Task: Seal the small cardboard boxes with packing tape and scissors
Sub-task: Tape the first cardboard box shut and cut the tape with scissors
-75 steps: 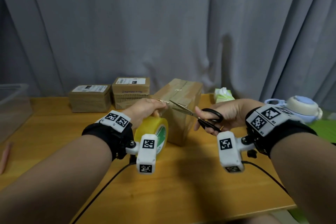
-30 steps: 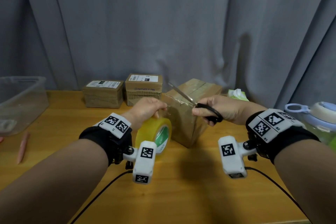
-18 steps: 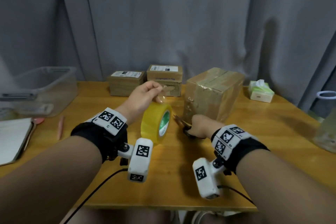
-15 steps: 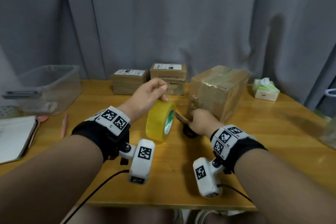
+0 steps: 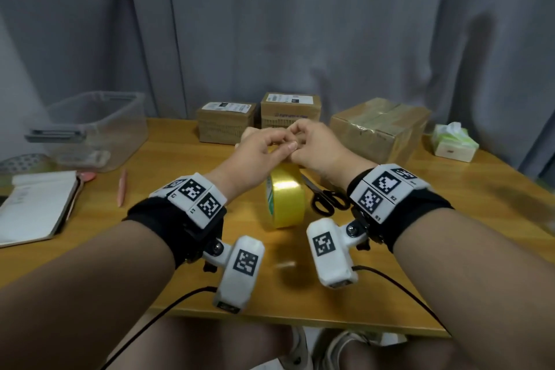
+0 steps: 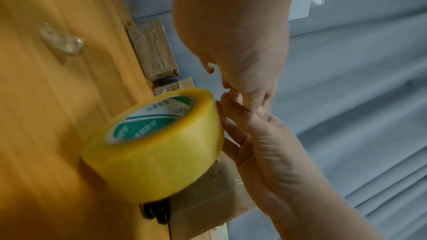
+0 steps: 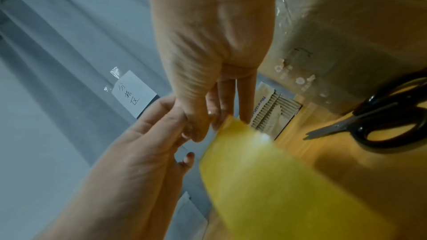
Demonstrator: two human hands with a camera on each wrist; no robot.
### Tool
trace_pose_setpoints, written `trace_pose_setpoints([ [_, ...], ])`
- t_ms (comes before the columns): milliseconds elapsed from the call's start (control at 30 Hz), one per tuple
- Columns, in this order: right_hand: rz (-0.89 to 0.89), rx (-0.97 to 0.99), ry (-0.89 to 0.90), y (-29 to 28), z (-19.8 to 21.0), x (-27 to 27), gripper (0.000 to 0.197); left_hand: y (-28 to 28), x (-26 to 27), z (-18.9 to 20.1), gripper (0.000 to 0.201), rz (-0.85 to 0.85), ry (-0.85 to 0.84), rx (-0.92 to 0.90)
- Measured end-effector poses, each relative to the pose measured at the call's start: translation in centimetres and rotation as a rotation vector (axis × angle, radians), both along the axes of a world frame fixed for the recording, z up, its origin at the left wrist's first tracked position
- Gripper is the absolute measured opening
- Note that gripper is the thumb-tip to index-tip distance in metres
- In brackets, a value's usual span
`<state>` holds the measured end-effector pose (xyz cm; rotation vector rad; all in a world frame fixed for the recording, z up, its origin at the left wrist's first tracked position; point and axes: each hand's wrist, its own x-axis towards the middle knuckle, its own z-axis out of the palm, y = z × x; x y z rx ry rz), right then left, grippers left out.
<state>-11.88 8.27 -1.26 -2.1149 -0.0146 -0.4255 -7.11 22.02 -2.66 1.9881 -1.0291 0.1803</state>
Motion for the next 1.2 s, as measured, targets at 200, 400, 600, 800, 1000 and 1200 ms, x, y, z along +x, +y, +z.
trace_pose_setpoints([
  [200,-0.006,-0.077,0.042,-1.1,-0.4,-0.4,0.025,0.1,-0.5,0.7,0.008,0.142,-0.037,-0.178],
  [400,0.0,-0.033,-0.007,-1.0,-0.4,-1.2,0.018,-0.1,0.1,1.8,0.014,0.025,0.077,-0.126],
  [600,-0.068,0.094,0.039,-0.5,1.7,-1.3,0.018,0.1,-0.9,1.5,0.029,-0.013,0.099,-0.056],
  [800,-0.067,0.091,0.102,-0.4,2.5,-1.2,0.015,-0.1,-2.2,0.1,0.061,0.059,0.134,-0.163],
  [1000,-0.11,-0.064,0.026,-1.0,2.9,-1.8,0.012,0.2,-1.4,0.2,0.061,0.05,0.473,0.162],
  [1200,-0.209,-0.202,-0.056,-2.6,3.6,-2.2,0.008,-1.0,-2.1,0.2,0.035,-0.049,0.612,-0.028],
])
